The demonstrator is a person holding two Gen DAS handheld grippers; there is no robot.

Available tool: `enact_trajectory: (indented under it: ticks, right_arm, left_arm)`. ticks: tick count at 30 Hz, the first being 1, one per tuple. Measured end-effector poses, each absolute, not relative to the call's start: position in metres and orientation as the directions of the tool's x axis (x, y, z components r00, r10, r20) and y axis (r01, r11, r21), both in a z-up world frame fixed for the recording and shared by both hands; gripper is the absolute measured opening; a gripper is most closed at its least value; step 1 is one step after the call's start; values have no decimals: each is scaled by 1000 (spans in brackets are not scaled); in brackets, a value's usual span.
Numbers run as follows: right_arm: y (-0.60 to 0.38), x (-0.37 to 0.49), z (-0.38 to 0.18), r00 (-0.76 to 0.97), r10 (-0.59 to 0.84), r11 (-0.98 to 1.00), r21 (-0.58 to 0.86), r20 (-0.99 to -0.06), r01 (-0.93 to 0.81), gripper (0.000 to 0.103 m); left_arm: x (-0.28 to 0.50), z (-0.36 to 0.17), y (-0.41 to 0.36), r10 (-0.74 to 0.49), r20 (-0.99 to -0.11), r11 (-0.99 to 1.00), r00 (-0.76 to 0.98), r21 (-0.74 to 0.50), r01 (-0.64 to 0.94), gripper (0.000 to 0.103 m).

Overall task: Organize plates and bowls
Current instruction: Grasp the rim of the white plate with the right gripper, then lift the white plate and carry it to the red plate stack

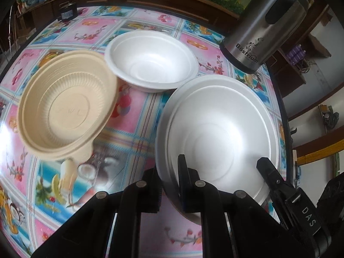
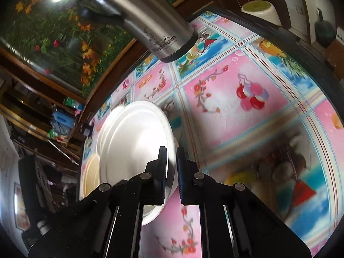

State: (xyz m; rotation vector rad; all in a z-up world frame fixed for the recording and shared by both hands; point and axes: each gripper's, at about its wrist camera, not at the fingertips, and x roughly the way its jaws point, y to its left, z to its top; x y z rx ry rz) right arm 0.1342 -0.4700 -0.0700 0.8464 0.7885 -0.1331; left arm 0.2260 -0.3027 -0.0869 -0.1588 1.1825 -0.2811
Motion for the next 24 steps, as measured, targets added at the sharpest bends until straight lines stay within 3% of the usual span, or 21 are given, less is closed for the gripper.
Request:
enact_trajectory:
  ticks: [16,24]
  right_arm:
    - [-374,32,-72,748,229,710,633,-623,309,8]
    - [-271,41,-49,695,364,773,618,-620,147,8]
  left_arm:
    - [126,-66,-207,-336,-834,940,438,-265,217,10]
    - [95,-46,-89,-286,-798,958,530,-256,132,11]
